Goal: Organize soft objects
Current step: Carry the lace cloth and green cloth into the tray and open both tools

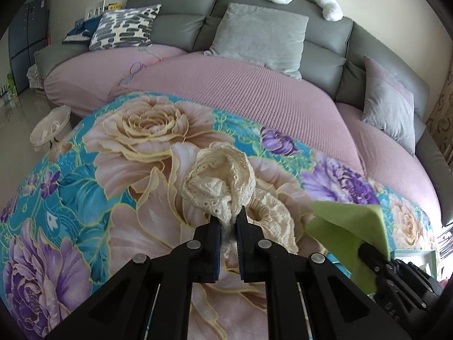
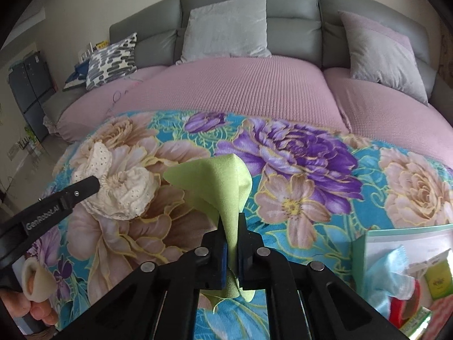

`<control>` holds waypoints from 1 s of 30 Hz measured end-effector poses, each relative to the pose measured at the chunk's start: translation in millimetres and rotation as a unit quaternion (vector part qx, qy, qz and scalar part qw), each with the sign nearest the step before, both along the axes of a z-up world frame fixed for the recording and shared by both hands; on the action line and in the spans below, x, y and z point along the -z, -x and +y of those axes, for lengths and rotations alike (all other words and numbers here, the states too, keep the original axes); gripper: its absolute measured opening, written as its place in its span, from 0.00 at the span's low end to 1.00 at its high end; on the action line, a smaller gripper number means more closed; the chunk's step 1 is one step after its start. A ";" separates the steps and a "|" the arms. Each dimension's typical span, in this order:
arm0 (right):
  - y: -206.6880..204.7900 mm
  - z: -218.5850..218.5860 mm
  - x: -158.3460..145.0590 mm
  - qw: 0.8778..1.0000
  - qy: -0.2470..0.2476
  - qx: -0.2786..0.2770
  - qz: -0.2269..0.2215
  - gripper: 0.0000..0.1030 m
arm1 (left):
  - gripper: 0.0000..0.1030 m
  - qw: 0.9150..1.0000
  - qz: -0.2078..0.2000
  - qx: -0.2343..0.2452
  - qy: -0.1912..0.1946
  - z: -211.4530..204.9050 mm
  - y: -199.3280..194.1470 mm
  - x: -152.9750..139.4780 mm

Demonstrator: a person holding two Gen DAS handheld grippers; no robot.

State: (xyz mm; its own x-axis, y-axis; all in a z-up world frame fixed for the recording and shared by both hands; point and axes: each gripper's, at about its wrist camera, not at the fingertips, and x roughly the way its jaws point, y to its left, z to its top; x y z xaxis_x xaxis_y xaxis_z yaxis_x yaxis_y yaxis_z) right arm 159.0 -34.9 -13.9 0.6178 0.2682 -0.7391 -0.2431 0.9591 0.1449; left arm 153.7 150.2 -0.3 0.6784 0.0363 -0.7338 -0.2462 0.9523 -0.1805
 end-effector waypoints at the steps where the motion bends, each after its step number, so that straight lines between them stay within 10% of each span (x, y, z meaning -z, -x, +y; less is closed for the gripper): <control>1: 4.6 -4.5 -6.2 1.000 -0.002 0.005 -0.007 0.05 | 0.09 1.000 -0.008 0.003 -0.002 -2.6 2.3 -6.2; 15: 78.7 -85.8 -86.6 0.994 -0.009 0.085 -0.072 0.05 | 0.09 0.994 -0.074 0.072 -0.033 -66.3 41.2 -81.7; 30: 140.5 -211.2 -88.4 0.976 0.004 0.213 -0.048 0.05 | 0.09 0.977 -0.089 0.192 -0.031 -176.9 73.7 -100.7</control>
State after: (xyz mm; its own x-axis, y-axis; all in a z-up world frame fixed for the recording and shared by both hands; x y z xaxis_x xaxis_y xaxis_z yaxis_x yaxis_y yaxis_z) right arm 18.5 -246.1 74.5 0.7387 -0.0331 -0.6732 0.1650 0.9773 0.1330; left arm 80.0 -26.6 100.4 0.7675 -0.2060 -0.6071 0.1616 0.9786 -0.1277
